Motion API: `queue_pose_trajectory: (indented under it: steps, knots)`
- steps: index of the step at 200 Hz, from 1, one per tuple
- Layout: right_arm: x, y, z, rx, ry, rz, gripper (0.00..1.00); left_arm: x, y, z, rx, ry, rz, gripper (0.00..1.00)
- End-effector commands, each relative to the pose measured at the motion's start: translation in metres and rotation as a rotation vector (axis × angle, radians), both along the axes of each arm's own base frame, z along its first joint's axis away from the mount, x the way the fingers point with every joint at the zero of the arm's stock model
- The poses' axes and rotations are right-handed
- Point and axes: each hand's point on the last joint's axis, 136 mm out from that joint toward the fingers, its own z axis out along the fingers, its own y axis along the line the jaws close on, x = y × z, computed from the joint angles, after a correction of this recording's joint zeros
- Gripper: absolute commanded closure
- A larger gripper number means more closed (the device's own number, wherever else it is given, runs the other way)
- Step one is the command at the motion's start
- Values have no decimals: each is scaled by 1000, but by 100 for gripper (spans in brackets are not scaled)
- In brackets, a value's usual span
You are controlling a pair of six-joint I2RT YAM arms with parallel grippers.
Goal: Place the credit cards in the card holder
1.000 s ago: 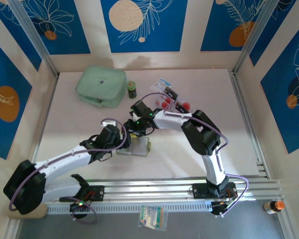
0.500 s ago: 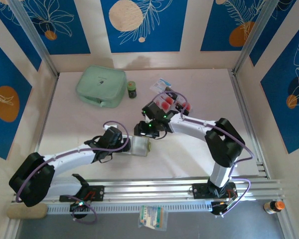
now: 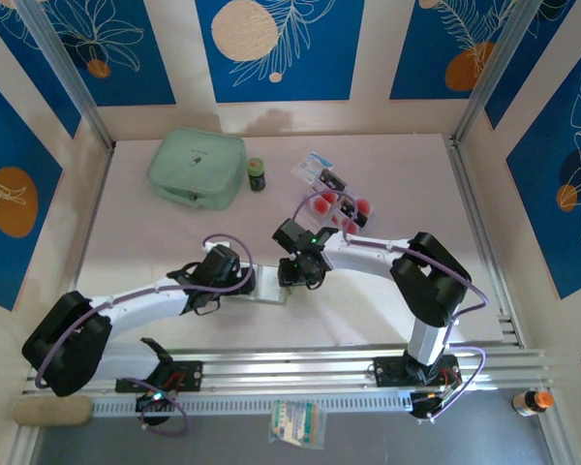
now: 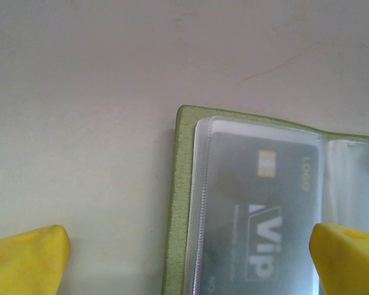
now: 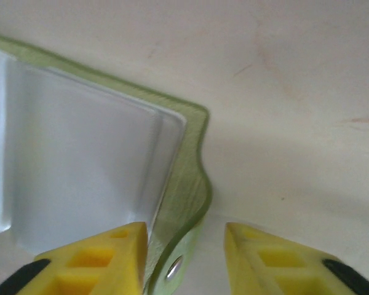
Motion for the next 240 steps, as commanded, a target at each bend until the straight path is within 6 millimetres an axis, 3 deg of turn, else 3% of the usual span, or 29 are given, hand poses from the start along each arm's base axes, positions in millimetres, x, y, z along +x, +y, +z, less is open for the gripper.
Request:
queue_pose_trajectory:
  steps: [1, 35, 109, 123, 144, 171, 218, 240]
  knots:
    - [7, -9, -2, -34, -16, -8, 71, 8, -5, 6, -6, -16, -11, 0]
    - [11, -23, -1, -44, -25, -33, 92, 9, -8, 3, -6, -6, -15, 0]
    - [15, -54, 0, -49, -27, -94, 95, 10, -8, -1, -3, 0, -17, 0]
    - [16, -57, 1, -45, -26, -97, 91, 9, -9, -2, -5, 2, -17, 0]
    - [18, -60, 9, -39, -39, -94, 76, 9, -9, -3, -5, 5, -19, 0]
    - [28, -65, 34, -14, -90, -94, 61, 10, -10, -2, -9, 2, -20, 0]
    - [68, -95, 86, -40, -247, -90, 57, 11, -12, 4, -26, -8, -21, 0]
    - [92, -115, 101, -94, -301, -79, 57, 11, -13, 8, -35, -17, -20, 0]
